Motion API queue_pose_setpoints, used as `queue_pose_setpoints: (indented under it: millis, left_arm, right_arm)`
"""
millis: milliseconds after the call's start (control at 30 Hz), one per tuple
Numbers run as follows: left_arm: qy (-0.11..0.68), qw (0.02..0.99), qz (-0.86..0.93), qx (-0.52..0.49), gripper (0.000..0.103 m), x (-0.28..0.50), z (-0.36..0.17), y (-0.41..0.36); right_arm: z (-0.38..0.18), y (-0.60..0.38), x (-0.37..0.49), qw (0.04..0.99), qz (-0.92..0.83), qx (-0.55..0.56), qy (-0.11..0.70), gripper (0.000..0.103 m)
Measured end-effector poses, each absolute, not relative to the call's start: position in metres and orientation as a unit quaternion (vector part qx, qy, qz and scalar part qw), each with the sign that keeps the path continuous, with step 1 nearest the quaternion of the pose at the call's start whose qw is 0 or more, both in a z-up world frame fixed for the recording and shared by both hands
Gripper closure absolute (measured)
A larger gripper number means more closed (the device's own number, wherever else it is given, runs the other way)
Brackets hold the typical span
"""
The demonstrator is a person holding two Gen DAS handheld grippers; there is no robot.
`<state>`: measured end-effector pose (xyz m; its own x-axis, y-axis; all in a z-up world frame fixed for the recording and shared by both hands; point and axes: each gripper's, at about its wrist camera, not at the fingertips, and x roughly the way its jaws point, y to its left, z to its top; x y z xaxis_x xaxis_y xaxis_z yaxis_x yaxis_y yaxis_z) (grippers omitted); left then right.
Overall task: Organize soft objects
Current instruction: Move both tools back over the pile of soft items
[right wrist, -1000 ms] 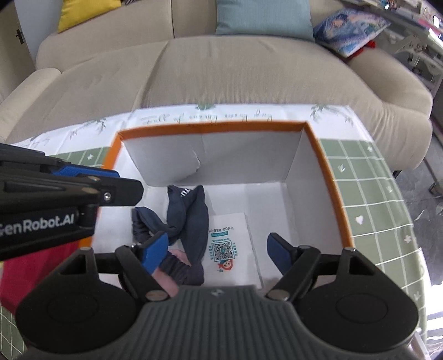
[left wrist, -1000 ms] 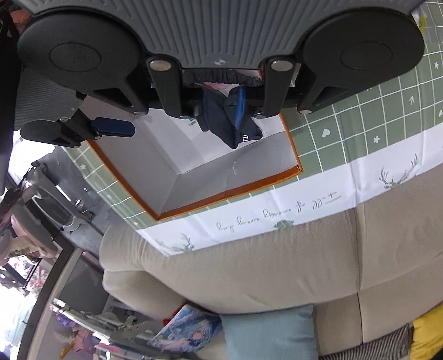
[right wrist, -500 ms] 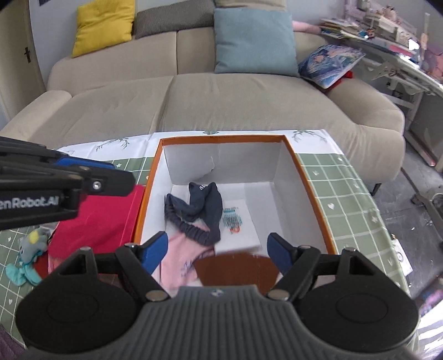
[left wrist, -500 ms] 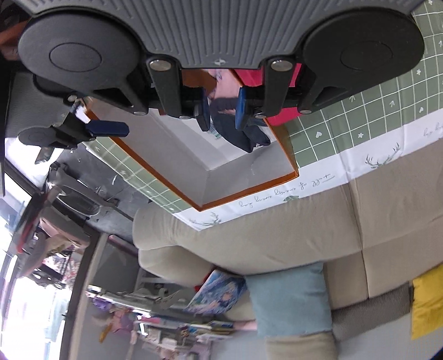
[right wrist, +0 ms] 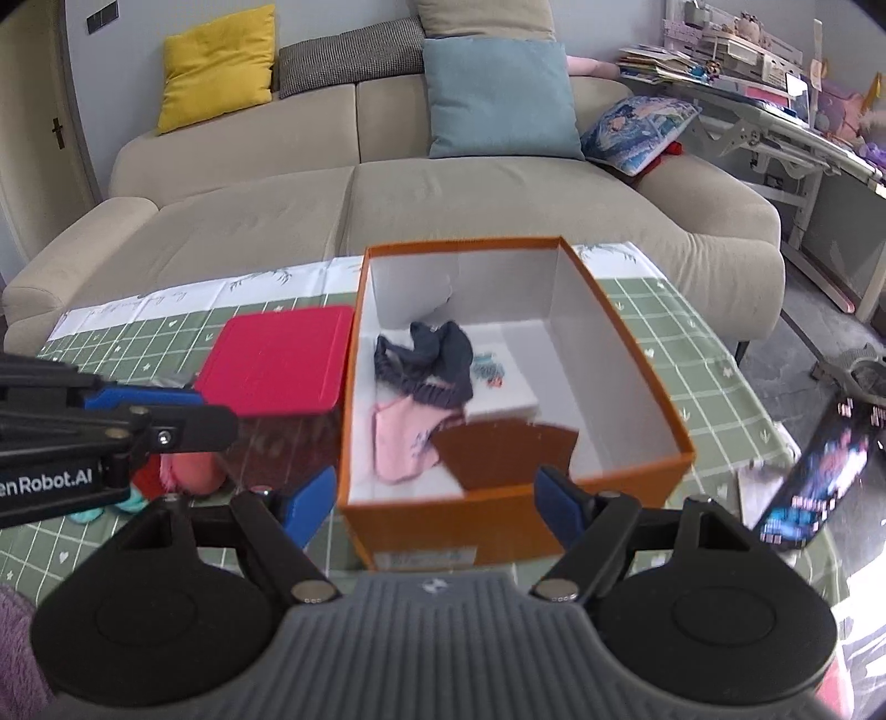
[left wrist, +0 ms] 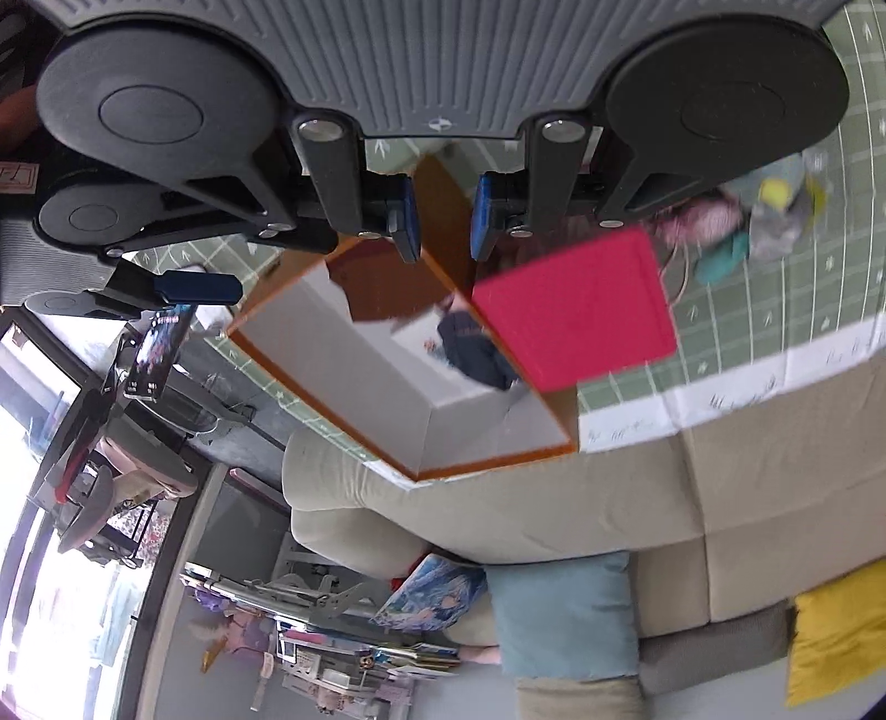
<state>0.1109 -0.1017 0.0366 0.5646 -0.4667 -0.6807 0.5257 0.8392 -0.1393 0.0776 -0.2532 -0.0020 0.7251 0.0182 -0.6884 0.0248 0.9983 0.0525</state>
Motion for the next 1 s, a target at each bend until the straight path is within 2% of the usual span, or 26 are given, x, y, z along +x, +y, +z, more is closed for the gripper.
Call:
queue_pose_setpoints:
  millis: [433, 1000]
  left_arm:
    - [0.382, 0.9, -0.209, 0.015, 0.082, 0.07, 0.006, -0.04]
    - [0.372, 0.921, -0.114, -0.035, 0.082, 0.06, -0.009, 0.034]
  right_arm:
    - [-0.017, -0.211, 0.037, 0.933, 0.01, 0.012, 0.359, 0.025]
    - [-0.026, -0.132, 0.039, 0.931, 0.092, -0.022, 0.352, 0.025]
